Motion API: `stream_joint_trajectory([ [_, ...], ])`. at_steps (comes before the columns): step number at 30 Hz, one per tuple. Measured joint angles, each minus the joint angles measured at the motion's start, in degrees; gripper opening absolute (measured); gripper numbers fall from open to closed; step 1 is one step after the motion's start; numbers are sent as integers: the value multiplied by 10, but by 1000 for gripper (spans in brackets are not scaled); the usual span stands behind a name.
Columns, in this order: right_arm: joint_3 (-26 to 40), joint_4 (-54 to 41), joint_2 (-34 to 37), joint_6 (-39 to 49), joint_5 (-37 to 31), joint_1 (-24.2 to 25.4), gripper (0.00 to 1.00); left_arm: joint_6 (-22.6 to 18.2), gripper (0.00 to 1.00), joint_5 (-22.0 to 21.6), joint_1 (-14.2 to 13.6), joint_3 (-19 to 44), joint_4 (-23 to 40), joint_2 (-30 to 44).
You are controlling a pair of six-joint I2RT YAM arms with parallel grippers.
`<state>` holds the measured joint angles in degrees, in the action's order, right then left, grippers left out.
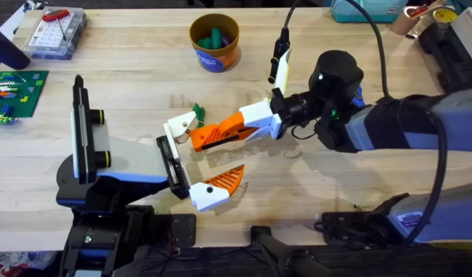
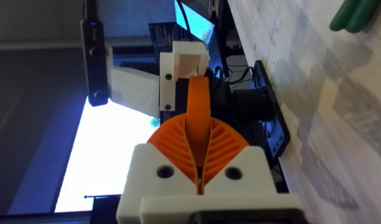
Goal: Pick up the gripper from the table and insert it into the empty holder that is missing its gripper. Then pick up a screw, insert it into the mounting hole, and use the screwdriver to tighten it. Finally, clean up the table by picking up the vegetable and placing it into the bucket.
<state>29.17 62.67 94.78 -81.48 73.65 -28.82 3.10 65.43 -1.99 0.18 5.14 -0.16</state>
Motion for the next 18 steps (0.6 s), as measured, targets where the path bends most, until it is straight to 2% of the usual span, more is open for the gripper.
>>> stream_joint_trajectory([
  [13,0,-8,0,-4,4,0,11,0,990,-3,0,1,9,2],
  [18,0,28,0,-22,11,0,12,0,990,-3,0,1,9,2],
])
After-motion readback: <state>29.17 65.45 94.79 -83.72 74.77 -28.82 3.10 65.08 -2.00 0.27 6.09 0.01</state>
